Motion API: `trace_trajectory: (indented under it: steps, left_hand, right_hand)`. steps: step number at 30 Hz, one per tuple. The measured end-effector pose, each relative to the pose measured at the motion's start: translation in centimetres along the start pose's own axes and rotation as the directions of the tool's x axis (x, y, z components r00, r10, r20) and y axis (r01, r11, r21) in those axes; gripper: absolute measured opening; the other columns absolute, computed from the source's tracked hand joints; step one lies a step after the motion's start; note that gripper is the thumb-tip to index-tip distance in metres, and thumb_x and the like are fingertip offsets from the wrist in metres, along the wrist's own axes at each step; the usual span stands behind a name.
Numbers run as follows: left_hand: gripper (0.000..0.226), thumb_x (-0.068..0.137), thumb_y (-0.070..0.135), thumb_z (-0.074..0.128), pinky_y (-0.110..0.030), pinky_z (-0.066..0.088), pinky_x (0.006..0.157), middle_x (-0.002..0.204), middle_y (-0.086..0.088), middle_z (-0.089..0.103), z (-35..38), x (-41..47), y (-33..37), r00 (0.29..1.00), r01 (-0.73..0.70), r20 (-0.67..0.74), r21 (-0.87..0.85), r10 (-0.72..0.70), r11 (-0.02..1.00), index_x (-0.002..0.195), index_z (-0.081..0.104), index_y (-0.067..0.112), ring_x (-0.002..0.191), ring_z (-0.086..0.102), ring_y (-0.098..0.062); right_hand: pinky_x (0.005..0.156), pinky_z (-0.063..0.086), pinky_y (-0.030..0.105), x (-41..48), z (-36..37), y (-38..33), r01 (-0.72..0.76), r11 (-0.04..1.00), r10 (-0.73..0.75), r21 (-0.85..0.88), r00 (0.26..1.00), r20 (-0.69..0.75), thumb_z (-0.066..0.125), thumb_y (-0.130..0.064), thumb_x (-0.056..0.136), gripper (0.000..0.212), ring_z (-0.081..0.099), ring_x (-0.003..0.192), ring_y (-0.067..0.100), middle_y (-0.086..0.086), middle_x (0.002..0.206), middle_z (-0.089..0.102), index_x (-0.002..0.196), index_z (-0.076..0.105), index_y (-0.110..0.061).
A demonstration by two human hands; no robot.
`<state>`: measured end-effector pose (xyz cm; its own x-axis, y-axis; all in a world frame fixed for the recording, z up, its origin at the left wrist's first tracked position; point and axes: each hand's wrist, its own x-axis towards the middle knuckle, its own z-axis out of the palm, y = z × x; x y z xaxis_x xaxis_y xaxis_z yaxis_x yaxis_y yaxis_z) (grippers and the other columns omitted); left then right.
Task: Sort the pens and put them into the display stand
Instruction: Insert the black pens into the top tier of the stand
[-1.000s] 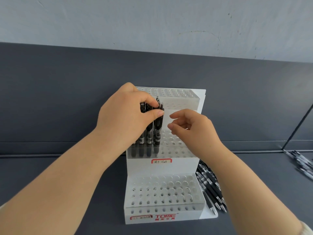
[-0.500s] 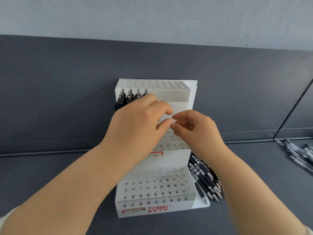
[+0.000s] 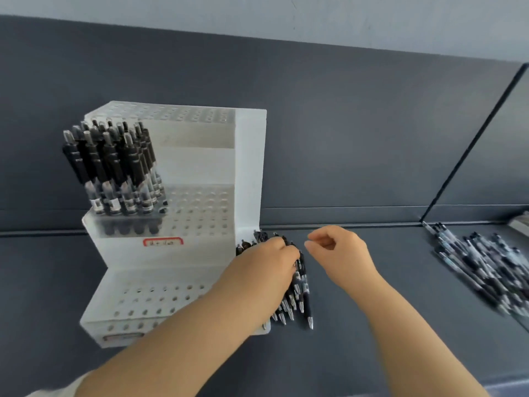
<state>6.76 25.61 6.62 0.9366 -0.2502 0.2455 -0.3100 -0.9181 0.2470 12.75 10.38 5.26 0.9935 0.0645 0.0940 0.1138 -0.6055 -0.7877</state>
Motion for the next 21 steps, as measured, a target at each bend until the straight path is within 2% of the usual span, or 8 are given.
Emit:
trace_trajectory:
  steps: [2, 5, 8, 11, 14, 16, 18, 21]
  left_hand:
    - [0.020, 0.098, 0.020, 0.043, -0.038, 0.049, 0.080, 0.107, 0.001, 0.051, 1.5, 0.6, 0.4, 0.995, 0.096, 0.035, 0.018, -0.096, 0.995, 0.113, 0.056, 0.017, 0.093, 0.055, -0.020]
    - [0.021, 0.100, 0.026, 0.039, -0.030, 0.047, 0.077, 0.107, 0.002, 0.051, 3.5, 1.2, 1.1, 0.971, 0.233, 0.046, 0.070, -0.237, 0.970, 0.108, 0.054, 0.017, 0.093, 0.055, -0.018]
    - [0.020, 0.099, 0.031, 0.037, -0.031, 0.046, 0.073, 0.107, 0.001, 0.048, 4.9, 1.6, 2.1, 0.926, 0.373, 0.037, 0.072, -0.376, 0.925, 0.107, 0.049, 0.017, 0.090, 0.056, -0.019]
    - [0.022, 0.097, 0.031, 0.041, -0.033, 0.048, 0.076, 0.110, -0.003, 0.048, 6.0, 1.9, 2.8, 0.874, 0.485, -0.014, 0.033, -0.485, 0.874, 0.111, 0.045, 0.015, 0.093, 0.056, -0.021]
    - [0.027, 0.096, 0.028, 0.043, -0.033, 0.047, 0.079, 0.112, -0.007, 0.052, 6.8, 2.0, 2.9, 0.821, 0.567, -0.055, -0.037, -0.568, 0.823, 0.117, 0.043, 0.011, 0.098, 0.057, -0.023]
    - [0.030, 0.097, 0.028, 0.042, -0.034, 0.046, 0.080, 0.115, -0.008, 0.054, 7.0, 2.1, 2.7, 0.793, 0.605, -0.058, -0.047, -0.607, 0.795, 0.121, 0.043, 0.010, 0.101, 0.057, -0.025]
    - [0.029, 0.098, 0.030, 0.041, -0.033, 0.043, 0.074, 0.112, -0.008, 0.057, 7.2, 2.0, 2.7, 0.777, 0.627, -0.057, -0.028, -0.628, 0.778, 0.119, 0.044, 0.010, 0.098, 0.058, -0.026]
    - [0.024, 0.098, 0.030, 0.042, -0.031, 0.037, 0.066, 0.105, -0.008, 0.059, 7.6, 2.2, 3.0, 0.763, 0.644, -0.056, -0.015, -0.644, 0.765, 0.110, 0.045, 0.010, 0.093, 0.058, -0.027]
  right_hand:
    - [0.055, 0.038, 0.011, 0.4, 0.0, 2.4, -0.050, 0.997, 0.056, -0.062, 0.995, 0.085, 0.061, -0.026, 0.088, 0.004, 0.054, 0.072, 0.002, -0.013, 0.083, 0.061, 0.090, 0.063, -0.025]
    - [0.052, 0.036, 0.012, 0.8, 0.2, 5.0, -0.081, 0.984, 0.113, -0.160, 0.972, 0.205, 0.059, -0.031, 0.089, 0.009, 0.054, 0.071, 0.006, -0.010, 0.082, 0.060, 0.087, 0.061, -0.022]
    - [0.055, 0.040, 0.019, 1.2, 0.4, 5.9, -0.041, 0.982, 0.093, -0.184, 0.955, 0.281, 0.057, -0.034, 0.089, 0.018, 0.056, 0.073, 0.014, -0.006, 0.073, 0.057, 0.080, 0.057, -0.018]
    - [0.050, 0.035, 0.025, 1.6, 1.1, 5.6, 0.058, 0.942, 0.078, -0.330, 0.920, 0.385, 0.056, -0.042, 0.086, 0.035, 0.046, 0.062, 0.019, -0.002, 0.059, 0.047, 0.064, 0.048, -0.016]
    - [0.049, 0.029, 0.026, 2.2, 2.1, 5.5, 0.109, 0.893, 0.112, -0.437, 0.886, 0.450, 0.052, -0.046, 0.078, 0.043, 0.038, 0.068, 0.026, 0.002, 0.057, 0.034, 0.054, 0.029, -0.018]
    - [0.051, 0.032, 0.026, 2.6, 2.0, 5.1, 0.097, 0.892, 0.149, -0.442, 0.859, 0.489, 0.050, -0.044, 0.077, 0.039, 0.043, 0.069, 0.027, 0.002, 0.060, 0.040, 0.055, 0.034, -0.016]
    - [0.050, 0.033, 0.026, 3.1, 1.6, 4.7, 0.107, 0.893, 0.161, -0.436, 0.831, 0.533, 0.049, -0.041, 0.081, 0.039, 0.046, 0.066, 0.026, 0.002, 0.061, 0.044, 0.057, 0.039, -0.013]
    - [0.047, 0.030, 0.025, 3.6, 1.0, 4.5, 0.135, 0.892, 0.155, -0.432, 0.805, 0.572, 0.049, -0.035, 0.085, 0.038, 0.040, 0.056, 0.019, 0.001, 0.059, 0.040, 0.057, 0.035, -0.012]
